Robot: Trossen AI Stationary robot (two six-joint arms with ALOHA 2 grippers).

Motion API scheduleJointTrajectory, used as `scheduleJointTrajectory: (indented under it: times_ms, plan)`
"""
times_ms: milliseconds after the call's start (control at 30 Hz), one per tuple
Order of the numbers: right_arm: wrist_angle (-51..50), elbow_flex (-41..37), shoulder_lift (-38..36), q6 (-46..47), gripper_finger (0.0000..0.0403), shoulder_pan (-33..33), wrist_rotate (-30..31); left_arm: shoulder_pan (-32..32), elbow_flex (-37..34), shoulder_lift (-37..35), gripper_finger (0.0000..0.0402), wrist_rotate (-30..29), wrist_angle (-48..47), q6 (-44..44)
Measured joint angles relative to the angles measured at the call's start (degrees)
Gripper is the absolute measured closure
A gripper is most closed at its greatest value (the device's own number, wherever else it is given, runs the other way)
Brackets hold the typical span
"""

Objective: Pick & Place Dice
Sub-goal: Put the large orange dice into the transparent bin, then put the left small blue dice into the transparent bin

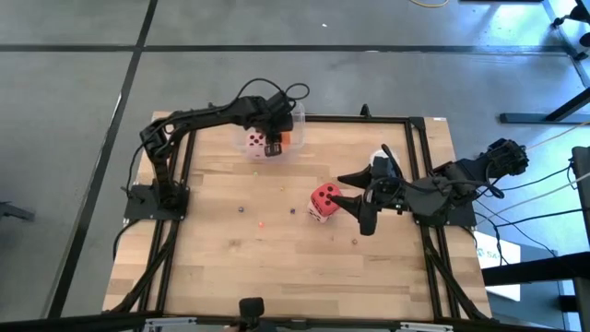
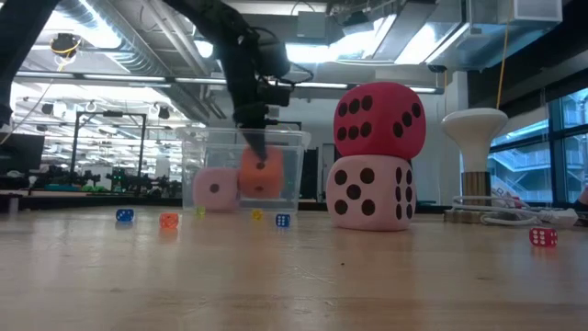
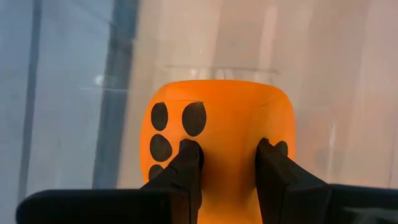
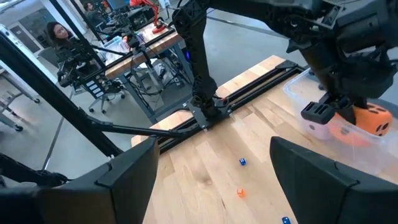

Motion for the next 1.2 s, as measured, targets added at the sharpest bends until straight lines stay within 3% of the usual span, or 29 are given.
scheduleJointTrajectory:
  times_ms: [600,967,1067,1200]
  plan:
    - [0.0,0.0,0.0,-1.8,0.0099,0.0,0.0,-2.3,-1.0,0.0,0.0317,-1.4,-0.4,0.5]
    - [0.0,0.0,0.0,-1.8,0.0099,0.0,0.0,-2.3,-1.0,0.0,0.009,-1.8,-6.3,-3.6]
    - [0.0,0.0,0.0,-1.8,0.0099,0.0,0.0,-2.7,-1.0,0.0,0.0052,-3.5,-8.2,-3.4]
    - [0.0,0.0,0.0,-1.6,0.0099,0.0,0.0,-3.1,-0.4,0.0,0.0039,-3.4,-10.4,-3.0]
